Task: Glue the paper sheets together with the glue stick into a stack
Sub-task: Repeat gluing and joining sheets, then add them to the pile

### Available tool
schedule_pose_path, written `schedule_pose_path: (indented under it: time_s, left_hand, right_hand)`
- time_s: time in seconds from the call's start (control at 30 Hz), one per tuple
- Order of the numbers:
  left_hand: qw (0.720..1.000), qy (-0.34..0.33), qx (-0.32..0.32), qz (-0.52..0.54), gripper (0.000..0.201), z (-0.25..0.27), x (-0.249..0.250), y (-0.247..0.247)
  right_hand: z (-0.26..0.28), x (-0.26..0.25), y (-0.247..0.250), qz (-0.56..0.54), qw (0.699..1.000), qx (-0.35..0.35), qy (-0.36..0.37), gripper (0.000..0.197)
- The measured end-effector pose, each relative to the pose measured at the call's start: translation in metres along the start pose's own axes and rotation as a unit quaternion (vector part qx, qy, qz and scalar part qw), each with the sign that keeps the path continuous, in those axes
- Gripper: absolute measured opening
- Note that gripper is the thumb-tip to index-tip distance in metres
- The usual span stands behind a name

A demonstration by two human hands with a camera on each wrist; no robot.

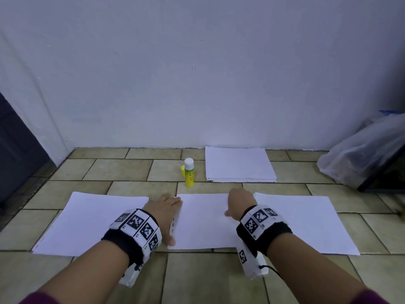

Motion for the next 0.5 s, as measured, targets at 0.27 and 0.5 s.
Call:
schedule_pose_path:
  time_s: [0.27, 0.5]
  left_hand:
    - [0.998, 0.021, 0.026, -0.056, 0.077, 0.012, 0.029, 0.013]
    - [0.987, -0.074, 0.101, 0.098, 0.052, 0.013, 0.048, -0.001]
  right_hand:
    - [0.020, -0.024, -0.014, 0.118, 0.992, 0.035, 0.016, 0.031]
    - [0.034, -0.058, -0.028, 0.009, 0.994, 0.020, 0.105, 0.042]
Point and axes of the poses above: each hand's wrist, its own z-axis away from the middle knuckle, its own y-axis out of the back of the hand, x = y × z, the point moved 3 cm from there along -z, towards the middle knuckle, and after that the axes turned 1 degree about y, right-handed, at the moved point
